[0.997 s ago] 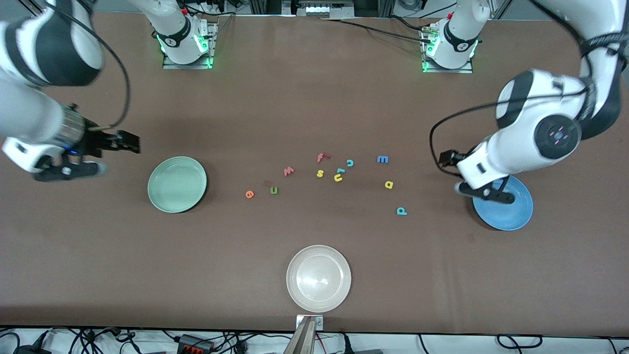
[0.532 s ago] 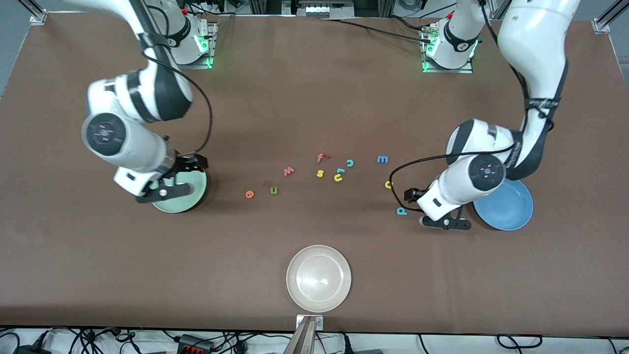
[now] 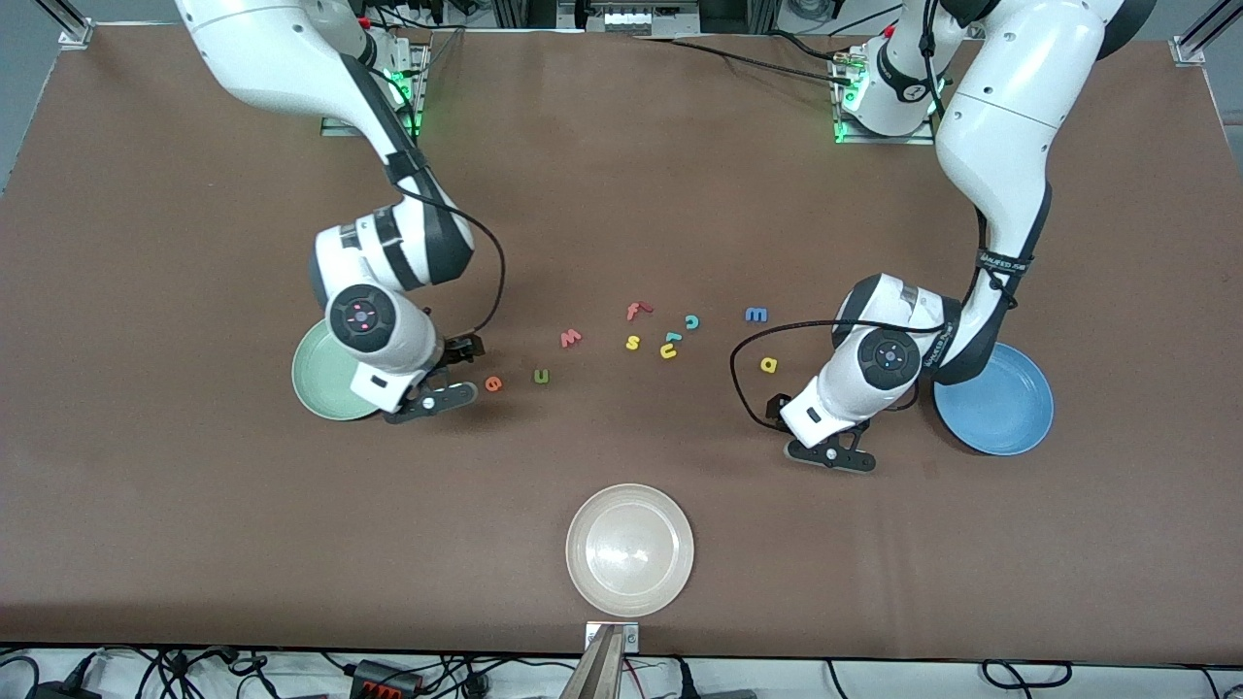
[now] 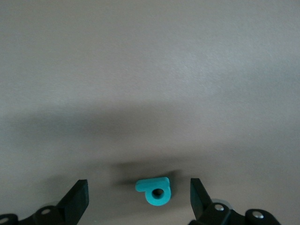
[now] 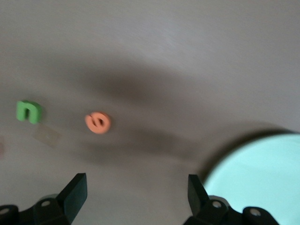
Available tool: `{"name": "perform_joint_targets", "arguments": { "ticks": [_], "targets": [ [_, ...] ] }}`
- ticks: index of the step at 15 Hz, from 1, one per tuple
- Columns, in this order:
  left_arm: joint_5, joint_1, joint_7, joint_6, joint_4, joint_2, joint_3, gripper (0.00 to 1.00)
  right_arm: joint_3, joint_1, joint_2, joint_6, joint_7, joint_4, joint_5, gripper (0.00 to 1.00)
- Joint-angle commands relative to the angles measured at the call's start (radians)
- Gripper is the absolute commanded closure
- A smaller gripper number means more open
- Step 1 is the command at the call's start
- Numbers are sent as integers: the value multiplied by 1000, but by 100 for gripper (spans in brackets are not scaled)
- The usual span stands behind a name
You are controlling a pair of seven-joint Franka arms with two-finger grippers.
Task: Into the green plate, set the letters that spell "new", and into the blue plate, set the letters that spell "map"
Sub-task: 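Lower both grippers and grasp the orange and teal letters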
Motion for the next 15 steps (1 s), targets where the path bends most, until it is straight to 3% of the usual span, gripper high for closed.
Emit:
{"name": "perform_joint_targets", "arguments": {
  "ticks": [1, 5, 9, 13, 15],
  "targets": [
    [23, 0, 68, -8, -23, 1, -3, 13, -7, 14, 14, 47, 38, 15, 13, 12],
    [23, -3, 81, -5, -22, 6, -3, 25, -7, 50, 54, 116, 53, 15, 11, 15],
    [24, -5, 84, -2, -16, 7, -3, 52, -7, 58, 91, 172, 60, 16, 11, 20],
    [24, -5, 84, 1, -13, 21, -3, 58, -7, 58, 109, 202, 76, 16, 11, 28],
    [24, -5, 84, 1, -11, 21, -3, 64, -7, 58, 111, 202, 78, 16, 8, 38]
  ]
}}
